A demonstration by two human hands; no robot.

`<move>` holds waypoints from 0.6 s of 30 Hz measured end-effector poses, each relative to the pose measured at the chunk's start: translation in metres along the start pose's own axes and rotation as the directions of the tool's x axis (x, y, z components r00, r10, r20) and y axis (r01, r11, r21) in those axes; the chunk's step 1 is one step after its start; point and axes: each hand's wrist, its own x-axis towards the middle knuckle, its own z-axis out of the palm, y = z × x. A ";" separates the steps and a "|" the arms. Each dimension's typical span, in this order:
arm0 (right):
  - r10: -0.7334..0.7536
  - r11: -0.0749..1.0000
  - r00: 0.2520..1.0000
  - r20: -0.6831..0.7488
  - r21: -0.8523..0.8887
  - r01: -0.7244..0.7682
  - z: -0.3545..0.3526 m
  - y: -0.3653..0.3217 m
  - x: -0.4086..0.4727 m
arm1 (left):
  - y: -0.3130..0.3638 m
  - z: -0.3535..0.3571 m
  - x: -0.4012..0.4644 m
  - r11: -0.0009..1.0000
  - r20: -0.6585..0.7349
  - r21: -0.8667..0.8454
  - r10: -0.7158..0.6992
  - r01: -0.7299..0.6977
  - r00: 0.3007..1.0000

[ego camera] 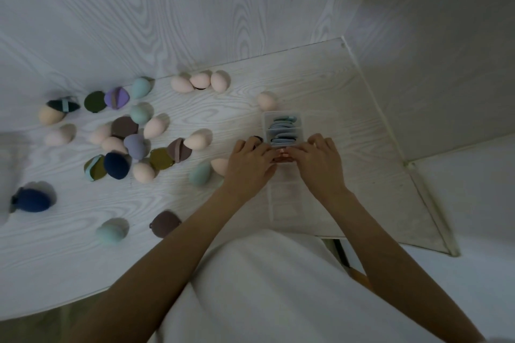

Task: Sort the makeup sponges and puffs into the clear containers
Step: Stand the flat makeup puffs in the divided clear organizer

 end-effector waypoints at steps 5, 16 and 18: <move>-0.069 0.998 0.997 0.015 0.016 0.069 0.000 -0.004 0.006 | -0.001 0.000 0.000 0.999 0.026 -0.043 0.027 -0.026 0.999; 0.061 0.998 0.998 0.016 -0.006 -0.061 -0.007 -0.010 -0.006 | -0.015 -0.006 -0.008 0.957 0.065 -0.288 0.032 -0.011 0.997; 0.127 0.992 0.992 -0.001 0.025 -0.127 -0.015 -0.013 -0.008 | -0.023 -0.016 -0.017 0.926 0.044 -0.374 -0.033 0.047 0.999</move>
